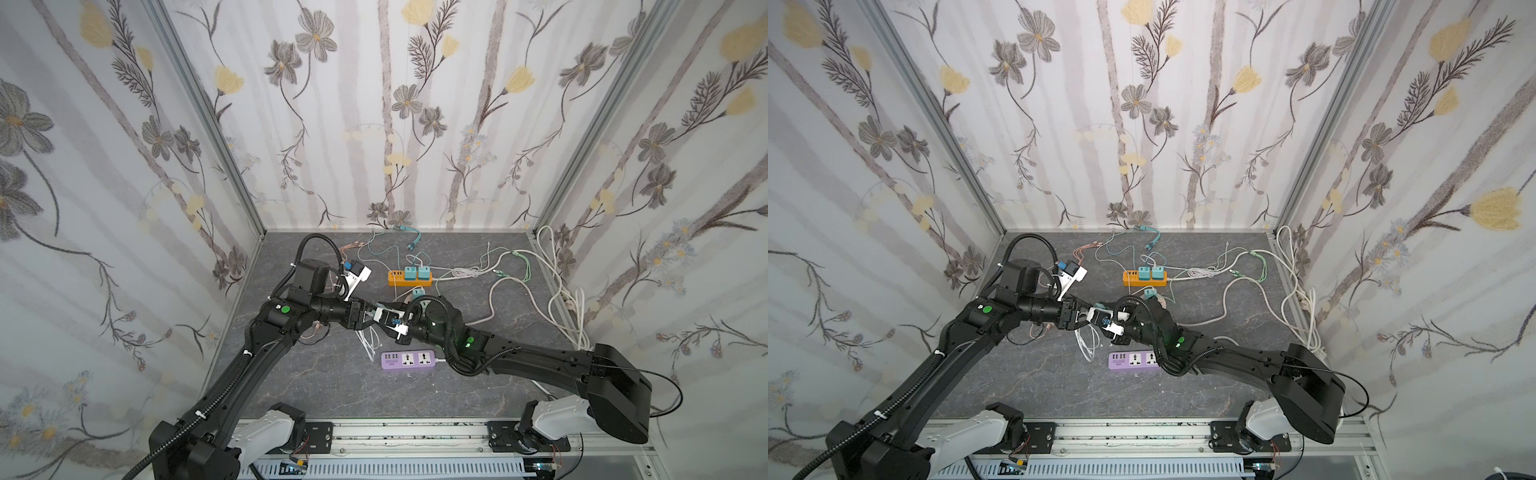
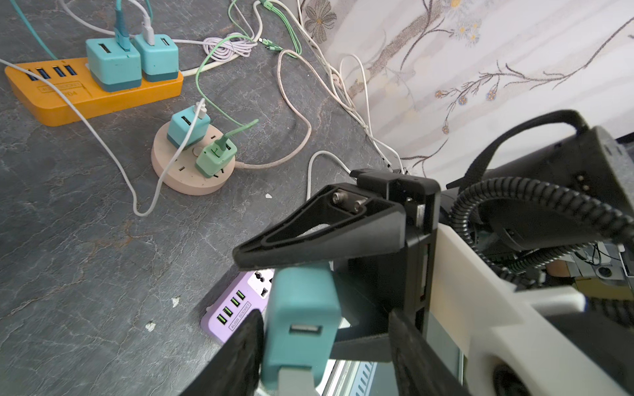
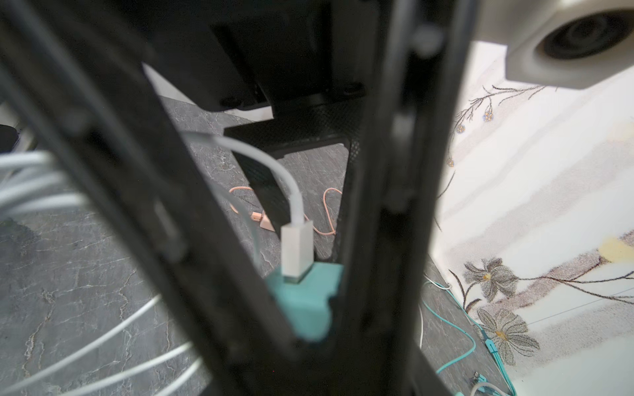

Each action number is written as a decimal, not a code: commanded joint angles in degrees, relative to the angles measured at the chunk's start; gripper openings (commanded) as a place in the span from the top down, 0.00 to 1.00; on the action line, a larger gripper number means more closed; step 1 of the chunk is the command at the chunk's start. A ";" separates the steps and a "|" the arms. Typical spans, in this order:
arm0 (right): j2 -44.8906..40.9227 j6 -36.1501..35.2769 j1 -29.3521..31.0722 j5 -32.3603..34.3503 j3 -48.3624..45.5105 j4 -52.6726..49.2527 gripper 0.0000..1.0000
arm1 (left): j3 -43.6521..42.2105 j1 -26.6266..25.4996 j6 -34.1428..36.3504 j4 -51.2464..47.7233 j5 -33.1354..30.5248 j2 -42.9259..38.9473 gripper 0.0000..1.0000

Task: Insert the plug
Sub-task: 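Bring the teal charger toward the left gripper while the left gripper reaches for it, then close the left gripper on the teal charger while the right gripper opens and withdraws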

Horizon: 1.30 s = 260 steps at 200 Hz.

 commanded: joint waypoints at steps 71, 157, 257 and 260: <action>-0.59 -0.75 0.34 -0.85 1.52 -0.97 0.68 | 0.89 -1.39 2.31 -0.08 2.48 1.62 0.68; -1.26 1.39 0.25 -2.10 2.48 -6.71 0.50 | 2.04 -3.43 5.06 -0.91 -4.39 2.22 1.00; -9.74 8.61 -2.44 0.48 -3.11 -17.46 0.01 | 5.66 -3.64 12.28 -3.68 -18.37 3.88 1.00; -10.17 8.88 -2.59 0.65 -3.53 -17.55 0.01 | 5.60 -3.68 12.48 -3.63 -18.57 3.84 1.00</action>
